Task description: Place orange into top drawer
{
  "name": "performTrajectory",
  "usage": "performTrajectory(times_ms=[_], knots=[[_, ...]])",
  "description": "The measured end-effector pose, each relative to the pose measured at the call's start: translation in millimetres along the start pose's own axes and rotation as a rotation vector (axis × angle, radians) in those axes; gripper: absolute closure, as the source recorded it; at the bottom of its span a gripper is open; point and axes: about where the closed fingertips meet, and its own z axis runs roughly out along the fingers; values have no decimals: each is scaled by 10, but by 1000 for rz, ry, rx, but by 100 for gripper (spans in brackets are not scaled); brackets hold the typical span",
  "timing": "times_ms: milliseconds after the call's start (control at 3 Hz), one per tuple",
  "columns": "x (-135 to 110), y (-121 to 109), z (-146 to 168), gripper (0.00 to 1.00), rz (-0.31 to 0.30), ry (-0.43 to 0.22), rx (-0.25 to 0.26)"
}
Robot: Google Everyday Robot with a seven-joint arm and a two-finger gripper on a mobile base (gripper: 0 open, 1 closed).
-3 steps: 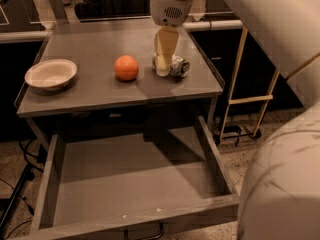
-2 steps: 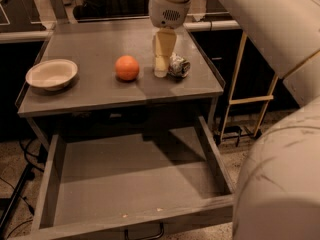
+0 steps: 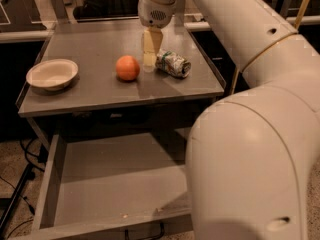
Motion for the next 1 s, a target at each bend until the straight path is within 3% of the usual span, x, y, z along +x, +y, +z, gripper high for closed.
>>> performTrajectory(times_ms=[333,1000], knots=[[-82,-114,110,0,-4,-64,-21],[-258,-264,248,0,-3,-70,2]])
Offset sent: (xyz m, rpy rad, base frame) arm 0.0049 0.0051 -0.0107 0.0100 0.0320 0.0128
